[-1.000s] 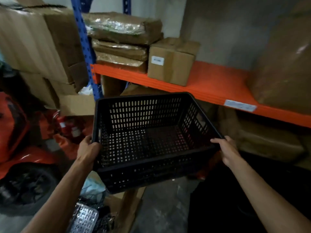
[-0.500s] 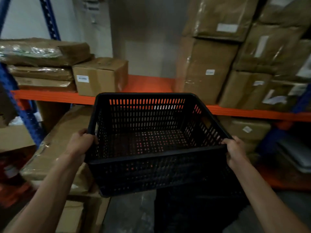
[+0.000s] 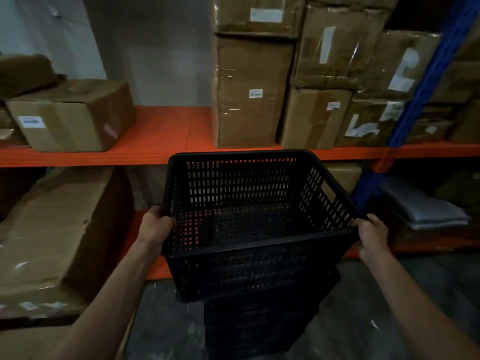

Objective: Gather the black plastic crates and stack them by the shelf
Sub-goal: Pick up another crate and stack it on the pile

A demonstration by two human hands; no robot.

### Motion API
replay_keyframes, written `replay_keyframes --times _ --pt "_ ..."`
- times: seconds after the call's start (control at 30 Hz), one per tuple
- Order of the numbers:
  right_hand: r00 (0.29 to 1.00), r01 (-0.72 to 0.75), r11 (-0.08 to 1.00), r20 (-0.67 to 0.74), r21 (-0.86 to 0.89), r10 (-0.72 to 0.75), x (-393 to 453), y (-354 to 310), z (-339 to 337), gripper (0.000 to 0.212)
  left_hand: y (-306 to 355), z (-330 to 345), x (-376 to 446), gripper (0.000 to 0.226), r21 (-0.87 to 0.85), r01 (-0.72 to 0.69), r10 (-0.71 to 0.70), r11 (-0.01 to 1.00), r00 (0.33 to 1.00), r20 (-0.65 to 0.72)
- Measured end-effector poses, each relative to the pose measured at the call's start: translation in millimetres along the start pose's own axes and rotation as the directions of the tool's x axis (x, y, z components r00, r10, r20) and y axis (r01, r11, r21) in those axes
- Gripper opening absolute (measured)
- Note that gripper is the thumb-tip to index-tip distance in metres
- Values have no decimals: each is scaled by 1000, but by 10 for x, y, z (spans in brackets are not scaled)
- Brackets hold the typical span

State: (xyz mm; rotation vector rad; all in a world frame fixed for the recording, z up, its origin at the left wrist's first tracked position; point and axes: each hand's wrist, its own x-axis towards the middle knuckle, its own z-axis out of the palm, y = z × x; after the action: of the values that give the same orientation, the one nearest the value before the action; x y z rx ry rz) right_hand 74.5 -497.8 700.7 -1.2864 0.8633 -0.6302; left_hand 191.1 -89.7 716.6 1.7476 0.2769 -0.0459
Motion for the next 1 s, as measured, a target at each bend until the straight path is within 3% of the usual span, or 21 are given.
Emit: replay_keyframes --times 0.2,0.4,0.53,0.63,0.83,1.0 --pt "999 -39 998 -5 -43 39 514 158 -65 23 -481 450 626 40 154 15 -23 988 998 51" --pt "1000 -28 996 -5 -87 27 799 415 -22 18 -418 680 651 34 261 16 -26 965 999 33" --pt "999 24 977 -39 -214 -33 954 538 -22 15 -333 718 675 36 378 28 -52 925 997 54" --pt "1000 22 961 16 -275 -19 1069 495 -40 13 -355 725 644 35 429 51 -84 902 995 59" --pt "999 24 964 47 -265 -12 1220 468 -152 14 -425 717 438 44 472 78 -144 878 984 104" --pt "999 6 927 33 -374 7 1249 514 -227 14 -404 843 270 46 552 72 -105 831 994 29"
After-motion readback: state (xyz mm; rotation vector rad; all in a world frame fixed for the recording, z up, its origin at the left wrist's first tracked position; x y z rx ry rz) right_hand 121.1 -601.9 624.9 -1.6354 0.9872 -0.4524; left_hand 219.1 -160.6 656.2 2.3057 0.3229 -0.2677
